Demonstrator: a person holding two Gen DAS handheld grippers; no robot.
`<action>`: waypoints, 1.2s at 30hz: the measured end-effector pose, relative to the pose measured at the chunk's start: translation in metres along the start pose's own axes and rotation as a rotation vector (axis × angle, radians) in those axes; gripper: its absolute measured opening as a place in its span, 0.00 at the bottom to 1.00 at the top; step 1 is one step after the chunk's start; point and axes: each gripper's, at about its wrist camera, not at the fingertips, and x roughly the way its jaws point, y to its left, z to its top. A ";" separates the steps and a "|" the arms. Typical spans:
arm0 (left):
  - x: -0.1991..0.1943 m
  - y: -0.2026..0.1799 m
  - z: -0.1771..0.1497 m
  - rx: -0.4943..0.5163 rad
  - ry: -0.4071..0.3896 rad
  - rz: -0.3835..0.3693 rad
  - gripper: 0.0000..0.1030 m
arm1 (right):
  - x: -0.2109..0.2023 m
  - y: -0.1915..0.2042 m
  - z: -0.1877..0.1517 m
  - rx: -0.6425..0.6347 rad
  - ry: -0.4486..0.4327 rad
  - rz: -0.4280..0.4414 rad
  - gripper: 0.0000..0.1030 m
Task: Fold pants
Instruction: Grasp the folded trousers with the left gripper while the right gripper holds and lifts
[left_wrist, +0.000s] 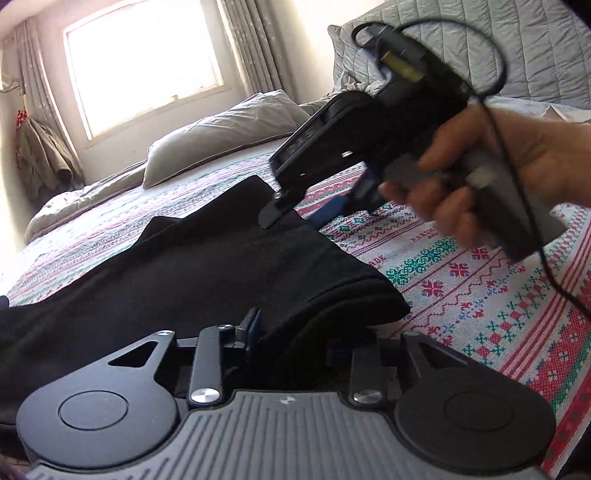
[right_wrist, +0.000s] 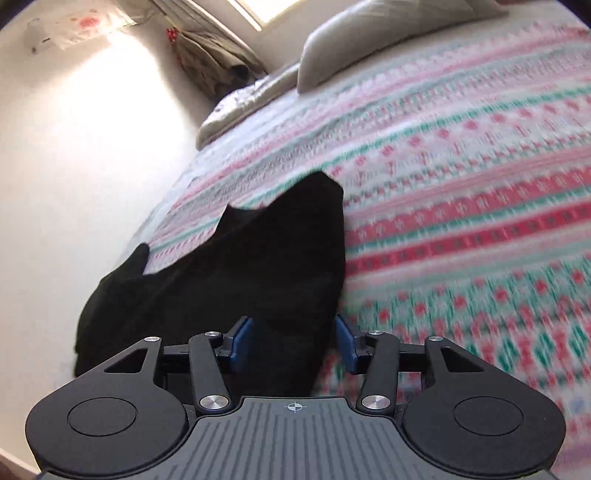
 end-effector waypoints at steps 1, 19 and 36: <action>-0.002 0.003 -0.001 -0.008 0.002 -0.004 0.35 | 0.005 0.000 0.003 -0.006 -0.021 -0.002 0.42; -0.008 -0.013 0.032 -0.233 -0.036 -0.192 0.15 | -0.022 -0.045 0.041 0.237 -0.208 0.021 0.04; -0.033 -0.013 0.043 -0.428 -0.099 -0.448 0.15 | -0.115 -0.074 0.015 0.432 -0.278 0.012 0.04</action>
